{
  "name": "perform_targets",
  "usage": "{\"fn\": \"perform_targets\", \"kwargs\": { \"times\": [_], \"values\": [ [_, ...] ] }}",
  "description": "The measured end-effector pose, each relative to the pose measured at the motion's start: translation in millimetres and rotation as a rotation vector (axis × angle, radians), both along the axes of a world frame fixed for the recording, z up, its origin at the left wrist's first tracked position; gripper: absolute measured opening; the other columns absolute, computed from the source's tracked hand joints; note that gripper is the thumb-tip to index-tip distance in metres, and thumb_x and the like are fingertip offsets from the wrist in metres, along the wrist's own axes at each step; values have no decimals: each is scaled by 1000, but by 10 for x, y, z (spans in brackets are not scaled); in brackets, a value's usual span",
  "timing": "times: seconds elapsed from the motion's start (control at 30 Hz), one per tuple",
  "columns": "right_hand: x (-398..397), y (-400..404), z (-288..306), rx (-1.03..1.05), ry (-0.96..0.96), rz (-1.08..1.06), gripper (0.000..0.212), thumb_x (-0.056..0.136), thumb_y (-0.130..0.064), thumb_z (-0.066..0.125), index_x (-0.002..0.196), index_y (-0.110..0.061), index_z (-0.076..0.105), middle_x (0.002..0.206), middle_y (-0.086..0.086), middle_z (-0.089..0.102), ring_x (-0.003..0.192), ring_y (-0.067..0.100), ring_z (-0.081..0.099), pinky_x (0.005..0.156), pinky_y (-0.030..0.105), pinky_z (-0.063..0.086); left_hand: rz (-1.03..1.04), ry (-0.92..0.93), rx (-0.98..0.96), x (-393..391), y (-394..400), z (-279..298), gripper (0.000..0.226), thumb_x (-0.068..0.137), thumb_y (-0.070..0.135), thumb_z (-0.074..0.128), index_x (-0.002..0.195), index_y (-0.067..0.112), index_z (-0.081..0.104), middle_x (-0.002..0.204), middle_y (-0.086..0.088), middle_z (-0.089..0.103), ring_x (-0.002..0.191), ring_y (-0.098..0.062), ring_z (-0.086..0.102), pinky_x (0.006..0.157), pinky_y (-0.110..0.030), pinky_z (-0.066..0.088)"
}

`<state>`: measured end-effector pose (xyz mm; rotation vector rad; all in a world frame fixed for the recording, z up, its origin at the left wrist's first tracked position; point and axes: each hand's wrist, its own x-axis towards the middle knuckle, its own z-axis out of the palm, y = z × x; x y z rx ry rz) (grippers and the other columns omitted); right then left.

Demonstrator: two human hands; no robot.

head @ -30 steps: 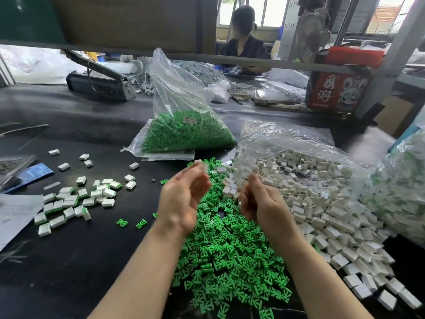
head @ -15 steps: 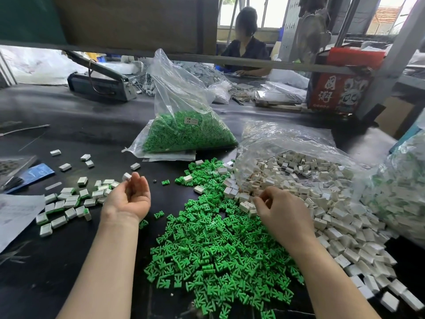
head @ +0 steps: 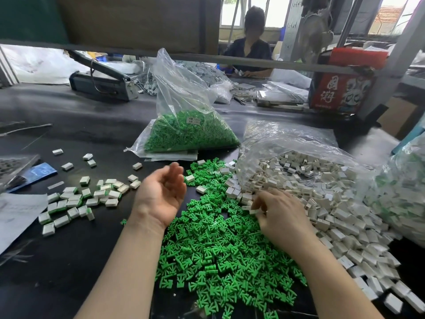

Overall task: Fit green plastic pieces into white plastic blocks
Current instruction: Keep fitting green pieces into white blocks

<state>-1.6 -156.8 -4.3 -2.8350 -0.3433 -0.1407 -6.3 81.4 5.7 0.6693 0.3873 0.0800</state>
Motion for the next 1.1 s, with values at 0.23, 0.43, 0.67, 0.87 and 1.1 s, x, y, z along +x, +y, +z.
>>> {"fn": "perform_targets", "kwargs": {
  "times": [0.23,0.43,0.67,0.87,1.1],
  "values": [
    [-9,51,53,723,-50,141,15,86,-21,72,91,-34,65,80,-18,70,76,-3,64,69,14,52,-441,-166,690,-93,-525,-23,27,77,16,73,103,11,71,97,-8,74,78,-12,66,69,-26,55],
    [-62,85,116,1078,4,234,14,81,-17,74,93,-25,72,88,-7,76,82,11,72,73,19,56,-448,-331,735,-136,-629,-10,29,83,2,73,111,10,71,101,-12,74,81,-15,64,69,-30,49],
    [-58,92,116,1140,64,251,15,83,-8,73,96,-14,70,90,0,76,84,14,73,72,18,56,-205,-375,684,-157,-686,25,22,68,16,79,90,14,79,88,-12,77,77,-17,66,66,-22,54],
    [-64,113,46,360,222,209,22,82,-40,74,103,-39,66,100,-21,64,89,-3,60,89,24,52,-71,-339,671,-113,-573,7,26,66,19,82,86,5,72,77,-9,74,72,-18,69,64,-21,54],
    [-112,247,34,96,158,232,15,87,-47,67,100,-41,66,97,-19,60,97,6,53,94,32,46,-87,-316,721,-113,-577,-15,20,74,13,80,90,9,70,76,-7,74,70,-18,71,62,-20,55]
  ]
}}
